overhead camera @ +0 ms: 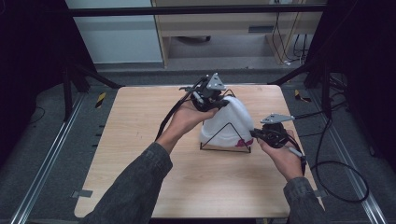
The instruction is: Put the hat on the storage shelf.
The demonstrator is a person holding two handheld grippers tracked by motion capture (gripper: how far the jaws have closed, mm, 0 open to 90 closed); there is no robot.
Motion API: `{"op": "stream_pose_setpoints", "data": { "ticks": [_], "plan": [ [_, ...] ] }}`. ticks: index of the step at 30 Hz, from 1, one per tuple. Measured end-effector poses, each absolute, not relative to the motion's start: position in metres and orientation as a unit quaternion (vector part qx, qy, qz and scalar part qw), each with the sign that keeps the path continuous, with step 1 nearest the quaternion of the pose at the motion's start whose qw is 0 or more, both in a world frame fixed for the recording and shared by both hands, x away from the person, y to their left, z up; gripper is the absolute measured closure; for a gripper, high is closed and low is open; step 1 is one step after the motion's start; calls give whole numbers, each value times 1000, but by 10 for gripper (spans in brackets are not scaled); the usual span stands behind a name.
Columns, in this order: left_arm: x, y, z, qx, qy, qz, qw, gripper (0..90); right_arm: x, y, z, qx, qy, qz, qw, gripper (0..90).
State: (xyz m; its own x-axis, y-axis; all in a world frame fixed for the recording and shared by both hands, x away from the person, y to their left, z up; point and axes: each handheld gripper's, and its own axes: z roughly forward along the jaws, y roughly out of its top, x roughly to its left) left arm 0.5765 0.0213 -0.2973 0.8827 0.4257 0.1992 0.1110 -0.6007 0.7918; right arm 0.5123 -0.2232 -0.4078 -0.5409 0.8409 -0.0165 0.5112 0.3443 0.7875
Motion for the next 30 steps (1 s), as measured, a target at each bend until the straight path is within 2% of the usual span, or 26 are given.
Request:
{"op": "stream_pose_setpoints", "data": {
  "ticks": [20,26,30],
  "plan": [
    [576,13,-310,883,152,173,408,800,508,-226,-429,440,790,374,205,851],
    [576,17,-309,881,158,170,413,785,504,-224,-425,438,786,380,214,810],
    [574,19,-308,877,165,173,416,781,500,-224,-425,438,785,381,216,828]
  ]
}}
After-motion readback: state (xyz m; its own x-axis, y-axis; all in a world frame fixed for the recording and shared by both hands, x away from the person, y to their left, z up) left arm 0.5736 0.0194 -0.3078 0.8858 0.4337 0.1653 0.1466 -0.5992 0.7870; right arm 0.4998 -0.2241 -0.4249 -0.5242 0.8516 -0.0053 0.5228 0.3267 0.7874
